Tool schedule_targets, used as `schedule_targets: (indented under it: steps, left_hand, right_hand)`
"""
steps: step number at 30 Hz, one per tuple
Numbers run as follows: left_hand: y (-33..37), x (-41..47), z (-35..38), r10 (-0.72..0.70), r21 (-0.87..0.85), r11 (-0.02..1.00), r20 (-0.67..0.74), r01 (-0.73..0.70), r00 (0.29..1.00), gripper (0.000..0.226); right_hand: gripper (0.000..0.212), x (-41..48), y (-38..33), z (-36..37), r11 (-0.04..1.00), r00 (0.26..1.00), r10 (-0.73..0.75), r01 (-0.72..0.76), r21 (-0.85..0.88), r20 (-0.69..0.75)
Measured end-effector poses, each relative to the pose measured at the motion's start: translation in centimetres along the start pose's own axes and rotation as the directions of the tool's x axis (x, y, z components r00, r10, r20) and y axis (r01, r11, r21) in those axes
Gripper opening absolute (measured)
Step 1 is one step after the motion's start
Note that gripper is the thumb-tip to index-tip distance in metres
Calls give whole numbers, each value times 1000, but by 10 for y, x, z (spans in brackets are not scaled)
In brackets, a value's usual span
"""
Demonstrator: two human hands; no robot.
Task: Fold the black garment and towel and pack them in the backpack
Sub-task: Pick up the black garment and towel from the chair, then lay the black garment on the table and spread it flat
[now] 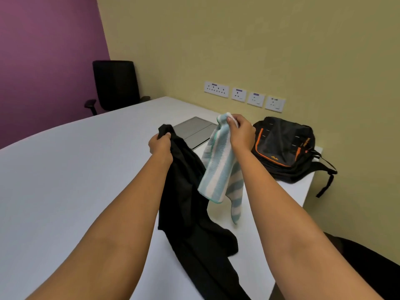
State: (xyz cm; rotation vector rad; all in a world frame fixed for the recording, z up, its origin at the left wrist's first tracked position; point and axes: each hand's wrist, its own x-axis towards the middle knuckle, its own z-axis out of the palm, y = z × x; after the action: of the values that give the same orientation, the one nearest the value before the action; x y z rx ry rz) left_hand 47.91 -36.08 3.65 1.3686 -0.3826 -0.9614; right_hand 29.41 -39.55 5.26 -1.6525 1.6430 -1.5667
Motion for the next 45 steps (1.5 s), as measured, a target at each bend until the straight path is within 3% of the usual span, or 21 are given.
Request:
schedule_targets:
  steps: [5, 9, 12, 15, 16, 17, 20, 23, 27, 30, 35, 37, 39, 42, 45]
  left_hand:
    - [-49, 44, 8, 22, 201, 980, -99, -2, 995, 43]
    - [-90, 65, 12, 29, 424, 906, -60, -1, 998, 49]
    - [-119, 75, 12, 44, 567, 823, -2, -35, 999, 50]
    - [-141, 80, 6, 110, 739, 665, 52, -112, 993, 50]
    - [-147, 79, 3, 138, 781, 608, 70, -140, 988, 50]
    - [-151, 76, 0, 175, 813, 557, 88, -173, 981, 51]
    - [-165, 63, -10, 286, 867, 427, 140, -256, 948, 56]
    - [-178, 47, -23, 313, 915, 304, 167, -265, 935, 64]
    - [-194, 22, -40, 286, 927, 270, 180, -260, 941, 68]
    - [-204, 8, -56, 247, 934, 252, 192, -255, 950, 71]
    - [-219, -12, -82, 117, 951, 222, 194, -216, 974, 77]
    - [-224, -18, -90, 56, 958, 206, 193, -201, 980, 79]
    - [-227, -22, -95, 4, 963, 194, 191, -188, 982, 81]
    - [-227, -23, -99, -48, 966, 191, 188, -176, 981, 83]
    - [-224, -23, -100, -71, 966, 197, 184, -167, 980, 83]
  right_hand:
    - [26, 30, 39, 32, 975, 987, -86, 111, -194, 133]
    - [29, 32, 86, 60, 934, 923, -3, 140, -328, 386]
    - [32, 19, 134, 77, 918, 785, 156, 109, -381, 600]
    - [39, 3, 165, 80, 947, 570, 294, -65, -315, 767]
    - [42, -1, 171, 79, 953, 545, 296, -110, -283, 785]
    - [44, -6, 175, 77, 961, 570, 274, -139, -238, 775]
    - [39, -22, 183, 68, 984, 729, 175, -113, -135, 662]
    - [31, -43, 190, 58, 991, 800, 108, -40, -126, 591]
    - [35, -86, 198, 41, 982, 827, 146, -56, -180, 544]
    - [59, -123, 200, 29, 950, 765, 245, -66, -305, 596]
    - [105, -171, 191, 11, 897, 472, 435, -154, -414, 767]
    - [114, -185, 186, 8, 890, 416, 434, -58, -453, 799]
    - [124, -197, 182, 9, 849, 360, 442, 129, -513, 822]
    - [118, -210, 172, 17, 767, 342, 480, 283, -575, 808]
    - [82, -211, 161, 24, 730, 381, 477, 330, -598, 792]
